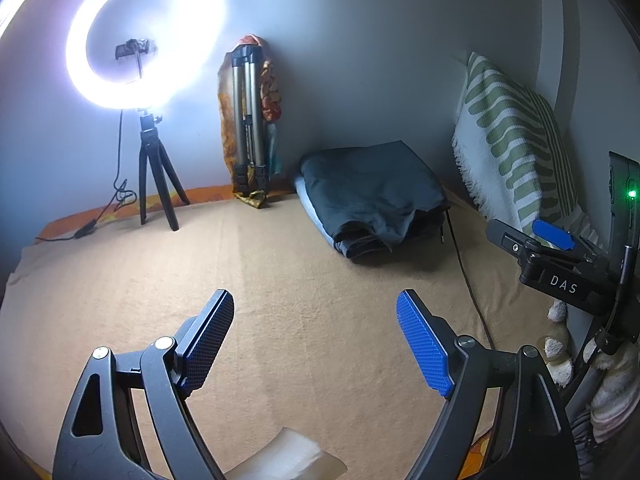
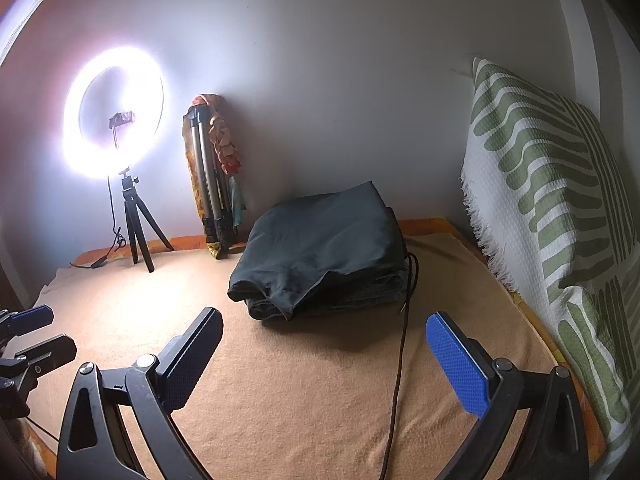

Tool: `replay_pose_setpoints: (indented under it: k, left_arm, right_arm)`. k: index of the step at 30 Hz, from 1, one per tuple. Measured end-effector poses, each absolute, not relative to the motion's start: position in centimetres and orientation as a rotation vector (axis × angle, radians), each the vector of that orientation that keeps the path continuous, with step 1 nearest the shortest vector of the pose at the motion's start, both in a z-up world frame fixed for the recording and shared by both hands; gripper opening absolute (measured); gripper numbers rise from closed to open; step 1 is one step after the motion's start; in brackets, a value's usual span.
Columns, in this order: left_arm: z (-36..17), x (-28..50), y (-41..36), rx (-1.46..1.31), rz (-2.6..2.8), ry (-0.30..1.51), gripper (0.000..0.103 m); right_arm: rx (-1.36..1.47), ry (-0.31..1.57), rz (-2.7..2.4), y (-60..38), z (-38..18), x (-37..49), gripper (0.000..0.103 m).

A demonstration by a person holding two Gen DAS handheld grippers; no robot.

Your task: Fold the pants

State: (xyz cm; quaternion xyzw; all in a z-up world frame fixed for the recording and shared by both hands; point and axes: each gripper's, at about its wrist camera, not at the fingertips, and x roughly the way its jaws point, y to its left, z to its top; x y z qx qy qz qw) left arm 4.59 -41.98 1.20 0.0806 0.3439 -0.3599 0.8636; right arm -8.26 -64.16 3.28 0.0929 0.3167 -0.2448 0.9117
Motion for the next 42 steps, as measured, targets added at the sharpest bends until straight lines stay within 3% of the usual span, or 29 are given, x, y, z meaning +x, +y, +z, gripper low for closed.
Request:
replay_pose_setpoints:
  k: [42]
  left_arm:
    - [1.28,4.50,-42.20,0.179,-0.763,0.716,0.084]
  right_arm:
    - [0.215,0.671,-0.488,-64.65,2.54,-8.02,0.103]
